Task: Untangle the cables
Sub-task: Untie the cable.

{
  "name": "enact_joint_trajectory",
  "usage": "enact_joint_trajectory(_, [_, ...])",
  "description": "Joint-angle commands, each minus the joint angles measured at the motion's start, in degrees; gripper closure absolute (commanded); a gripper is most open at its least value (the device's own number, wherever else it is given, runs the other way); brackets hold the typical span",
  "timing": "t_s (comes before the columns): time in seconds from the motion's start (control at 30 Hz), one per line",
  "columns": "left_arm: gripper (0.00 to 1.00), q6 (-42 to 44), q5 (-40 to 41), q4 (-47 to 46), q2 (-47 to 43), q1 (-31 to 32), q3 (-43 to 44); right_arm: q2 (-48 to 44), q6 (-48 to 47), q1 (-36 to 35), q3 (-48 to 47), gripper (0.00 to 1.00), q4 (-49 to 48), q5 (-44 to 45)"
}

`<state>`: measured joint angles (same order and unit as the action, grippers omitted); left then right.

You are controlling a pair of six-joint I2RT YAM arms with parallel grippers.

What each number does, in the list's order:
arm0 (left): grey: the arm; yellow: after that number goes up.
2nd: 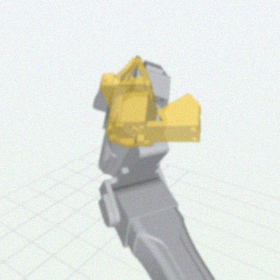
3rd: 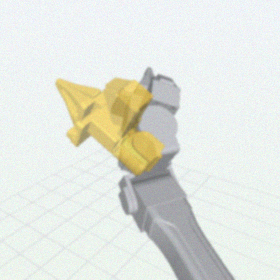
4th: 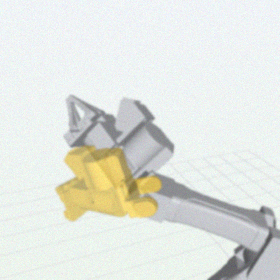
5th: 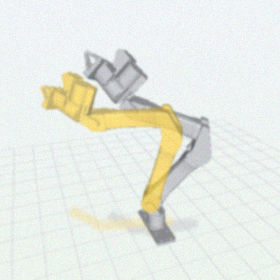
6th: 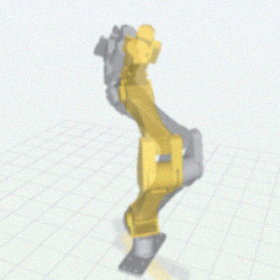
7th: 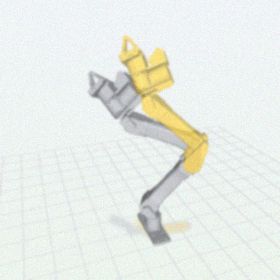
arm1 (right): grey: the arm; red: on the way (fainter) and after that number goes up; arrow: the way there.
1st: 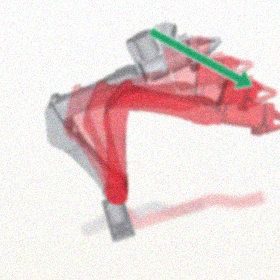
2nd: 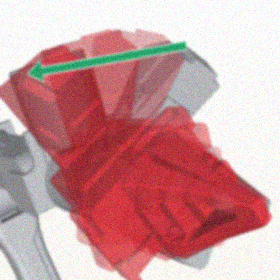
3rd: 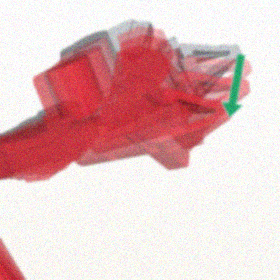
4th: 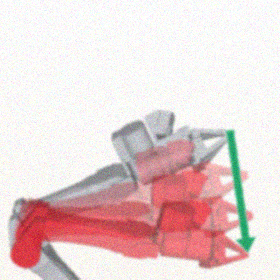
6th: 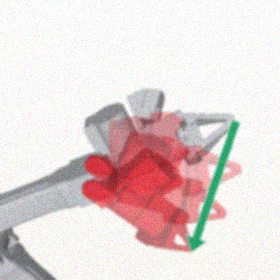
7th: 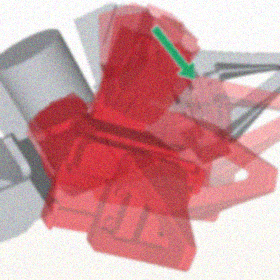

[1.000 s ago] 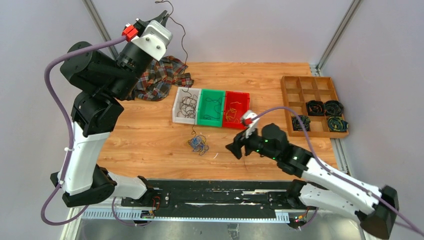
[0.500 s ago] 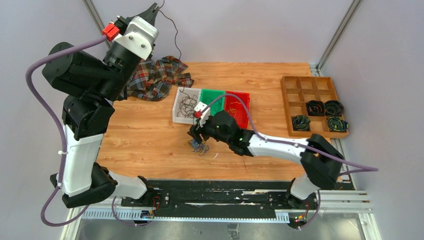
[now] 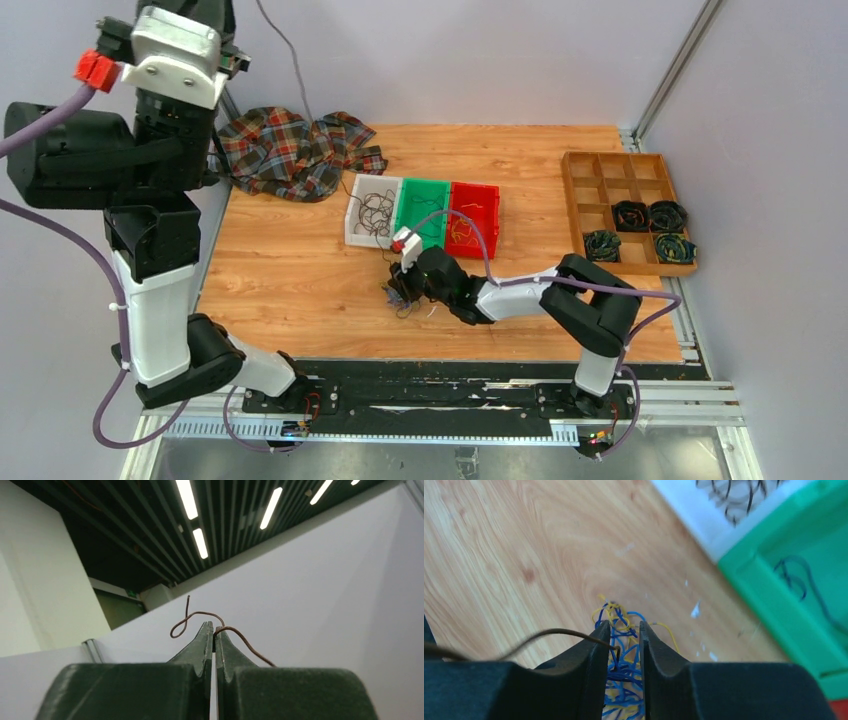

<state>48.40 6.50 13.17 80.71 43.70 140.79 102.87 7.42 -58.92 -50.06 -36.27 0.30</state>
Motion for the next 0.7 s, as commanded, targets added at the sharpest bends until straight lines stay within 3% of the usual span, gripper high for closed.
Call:
enact_joint_trajectory(0.0, [1.0,5.3,-0.4,-13.2,0.7,0.3,1.7,-3.0,3.6,-0.7,6.6,0.73,-4.6,2.0])
enact_joint_trajectory(0.2, [0.99,9.6,-0.7,-25.9,3.2,0.3,5.7,-9.2,4.4,-0.7,18.8,0.74,-6.0,4.6])
enact_joint_trajectory(0.3, [0.99,9.1,-0.9,-27.3,3.7,0.3,6.2,-14.2,5.1,-0.7,24.1,0.74,-6.0,6.9])
enact_joint_trajectory(0.5, [1.0,5.1,-1.4,-20.6,-6.0,0.3,-12.7,-29.1,4.5,-0.7,26.8,0.7,5.1,9.6])
enact_joint_trajectory(0.67, [0.99,0.6,-0.3,-6.0,-10.8,0.3,-22.6,-41.3,2.3,-0.6,24.4,0.56,17.9,10.3])
